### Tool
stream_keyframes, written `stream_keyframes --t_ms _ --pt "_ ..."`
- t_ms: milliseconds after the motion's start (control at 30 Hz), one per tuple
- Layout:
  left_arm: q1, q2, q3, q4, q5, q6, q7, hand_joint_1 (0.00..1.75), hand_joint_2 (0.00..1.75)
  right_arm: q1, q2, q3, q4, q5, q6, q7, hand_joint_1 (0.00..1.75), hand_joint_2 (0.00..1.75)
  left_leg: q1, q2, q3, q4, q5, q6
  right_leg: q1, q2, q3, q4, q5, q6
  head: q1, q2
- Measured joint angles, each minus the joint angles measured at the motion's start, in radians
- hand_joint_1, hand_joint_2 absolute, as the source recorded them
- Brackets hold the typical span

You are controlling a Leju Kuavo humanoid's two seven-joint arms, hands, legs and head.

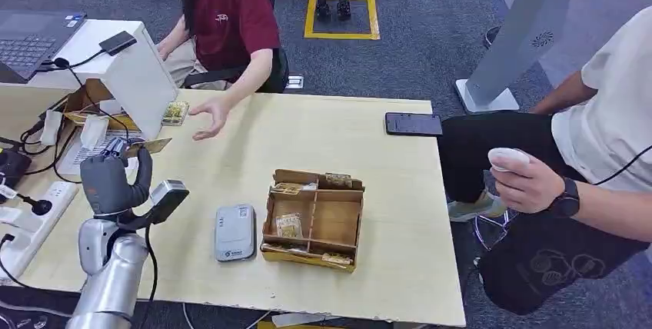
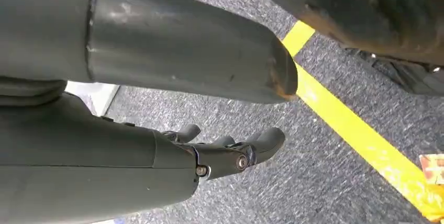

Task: Pass the card to the sensor for recognition and then transmit it.

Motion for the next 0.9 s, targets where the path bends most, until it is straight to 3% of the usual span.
stream_keyframes --t_ms 800,833,900 --pt "-0.020 -0.017 0.024 0.033 0.027 0.000 0.000 1.75 1.75 -0.001 0.001 0.000 0.000 0.000 0.000 -0.001 0.00 0.00 0.000 0.000 0.000 0.000 0.000 0.000 0.000 0.000 0.000 0.000 0.000 0.000 0.000 0.000" --pt "-0.021 -0.018 0.024 0.035 0.032 0.000 0.001 0.00 1.75 -0.001 0.001 0.000 0.000 0.000 0.002 -0.001 0.00 0.00 0.000 0.000 0.000 0.000 0.000 0.000 0.000 0.000 0.000 0.000 0.000 0.000 0.000 0.000" --pt "-0.021 -0.019 0.024 0.039 0.064 0.000 0.007 0.00 1.75 -0.001 0.001 0.000 0.000 -0.002 0.003 -0.001 0.00 0.00 0.000 0.000 0.000 0.000 0.000 0.000 0.000 0.000 -0.001 0.000 0.000 0.000 0.000 0.000"
